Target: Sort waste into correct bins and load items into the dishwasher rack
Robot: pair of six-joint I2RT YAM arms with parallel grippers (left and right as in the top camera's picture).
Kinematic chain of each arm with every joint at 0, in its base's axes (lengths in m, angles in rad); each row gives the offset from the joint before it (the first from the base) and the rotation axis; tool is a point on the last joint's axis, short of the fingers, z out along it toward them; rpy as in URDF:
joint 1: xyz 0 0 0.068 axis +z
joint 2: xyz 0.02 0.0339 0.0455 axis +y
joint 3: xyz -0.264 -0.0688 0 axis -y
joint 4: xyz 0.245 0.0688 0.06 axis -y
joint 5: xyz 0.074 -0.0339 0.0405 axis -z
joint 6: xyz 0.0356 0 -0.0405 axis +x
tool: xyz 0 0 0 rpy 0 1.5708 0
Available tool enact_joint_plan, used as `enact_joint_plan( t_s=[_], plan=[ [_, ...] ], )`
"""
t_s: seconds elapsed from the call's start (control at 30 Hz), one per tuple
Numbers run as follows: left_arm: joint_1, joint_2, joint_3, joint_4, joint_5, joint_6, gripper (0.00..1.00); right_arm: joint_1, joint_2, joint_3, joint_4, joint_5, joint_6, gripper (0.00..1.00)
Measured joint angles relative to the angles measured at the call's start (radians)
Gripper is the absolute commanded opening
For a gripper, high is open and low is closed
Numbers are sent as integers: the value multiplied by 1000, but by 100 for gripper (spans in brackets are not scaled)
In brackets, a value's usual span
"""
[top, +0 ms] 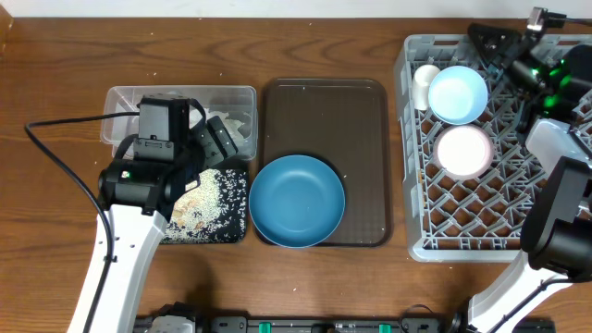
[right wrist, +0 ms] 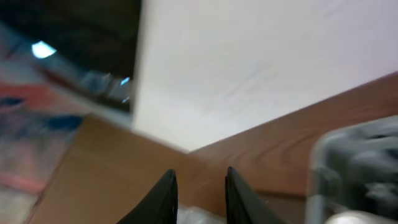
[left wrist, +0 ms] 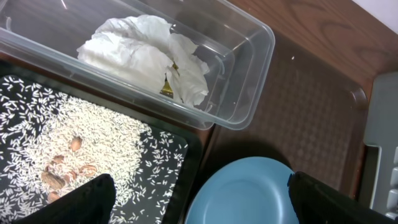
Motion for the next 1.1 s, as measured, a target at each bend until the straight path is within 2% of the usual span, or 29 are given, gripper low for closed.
enact_joint_plan(
  t_s=[0.27, 0.4, 0.53, 0.63, 0.7, 0.93, 1.1],
  plan=[
    [0, 0, 0, 0, 0, 0, 91, -10, 0, 5, -377, 172, -366, 25],
    [0, 0, 0, 0, 0, 0, 91, -41, 0, 38, -533, 203, -502, 24],
    [0, 0, 0, 0, 0, 0, 91, -78, -29, 123, -855, 287, -647, 25],
    [0, 0, 0, 0, 0, 0, 91, -78, -88, 210, -1139, 430, -763, 34],
    [0, 0, 0, 0, 0, 0, 91, -67, -141, 259, -1275, 530, -828, 36],
    [0, 0, 0, 0, 0, 0, 91, 35, -391, 329, -1534, 713, -973, 42],
    [0, 0, 0, 0, 0, 0, 91, 156, -446, 337, -1678, 737, -1010, 43]
  ],
)
